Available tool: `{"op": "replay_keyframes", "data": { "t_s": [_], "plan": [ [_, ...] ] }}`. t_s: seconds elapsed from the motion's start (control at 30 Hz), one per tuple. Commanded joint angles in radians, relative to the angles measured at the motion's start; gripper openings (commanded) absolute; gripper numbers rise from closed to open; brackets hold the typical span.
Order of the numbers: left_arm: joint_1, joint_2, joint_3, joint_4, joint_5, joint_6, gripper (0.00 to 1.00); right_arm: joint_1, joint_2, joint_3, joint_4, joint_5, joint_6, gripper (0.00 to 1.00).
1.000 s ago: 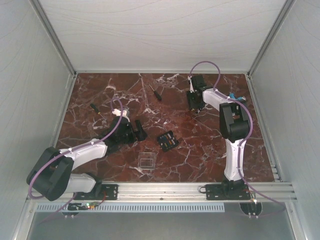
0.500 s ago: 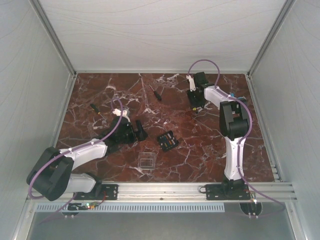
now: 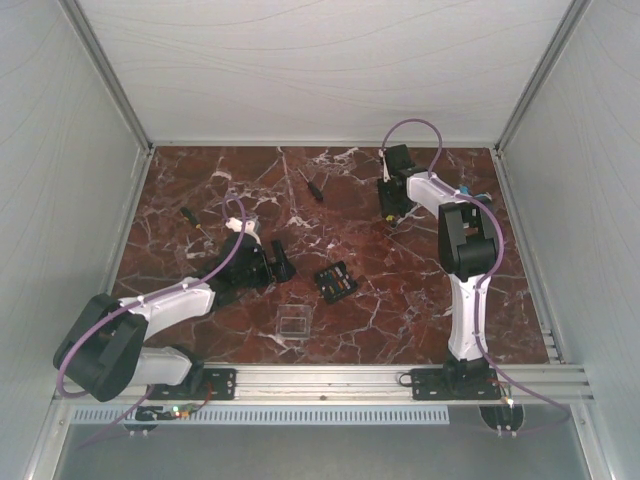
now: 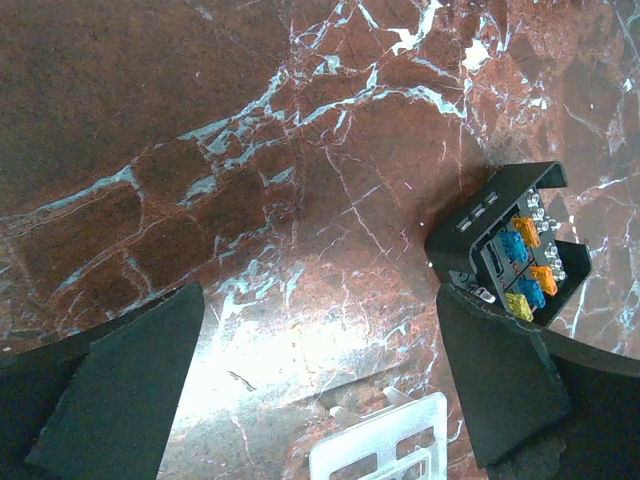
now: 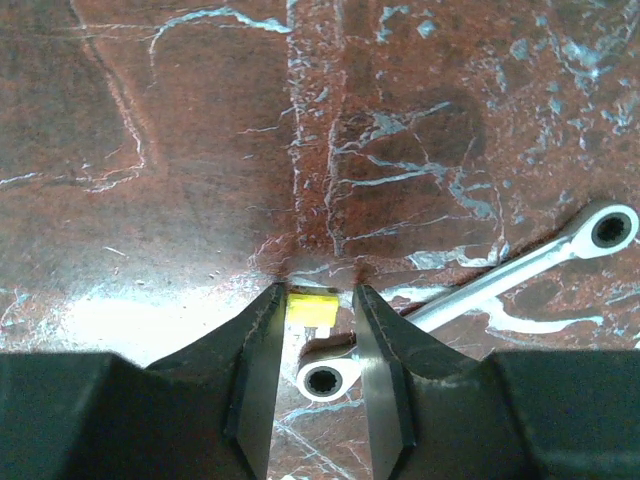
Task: Snap on the fuse box
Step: Pick up the fuse from the center of the board.
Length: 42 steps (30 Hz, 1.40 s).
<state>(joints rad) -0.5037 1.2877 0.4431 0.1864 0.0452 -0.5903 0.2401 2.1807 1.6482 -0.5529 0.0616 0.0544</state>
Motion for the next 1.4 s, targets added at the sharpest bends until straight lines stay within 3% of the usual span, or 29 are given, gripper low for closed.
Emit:
{"op": "replay_keyframes", "data": {
  "t_s": [0.0,0.47,0.77,1.13,1.37],
  "plan": [
    [0.002,0.004,0.003,0.057,0.015,-0.003,0.99,0.002,0.019,-0.039,-0.084,0.101,0.087,0.31],
    [0.006,0.008,-0.004,0.074,0.031,-0.016,0.99,0.027,0.029,-0.039,-0.104,0.109,0.139,0.23],
    [0.037,-0.037,-0.059,0.161,0.158,-0.036,0.96,0.084,-0.063,-0.091,-0.041,0.084,0.159,0.17],
    [0.020,-0.219,-0.171,0.320,0.192,-0.099,0.86,0.243,-0.329,-0.324,0.116,0.043,0.281,0.16],
    [-0.095,-0.298,-0.164,0.348,0.081,-0.140,0.85,0.366,-0.599,-0.500,0.240,0.038,0.423,0.16]
  ]
}}
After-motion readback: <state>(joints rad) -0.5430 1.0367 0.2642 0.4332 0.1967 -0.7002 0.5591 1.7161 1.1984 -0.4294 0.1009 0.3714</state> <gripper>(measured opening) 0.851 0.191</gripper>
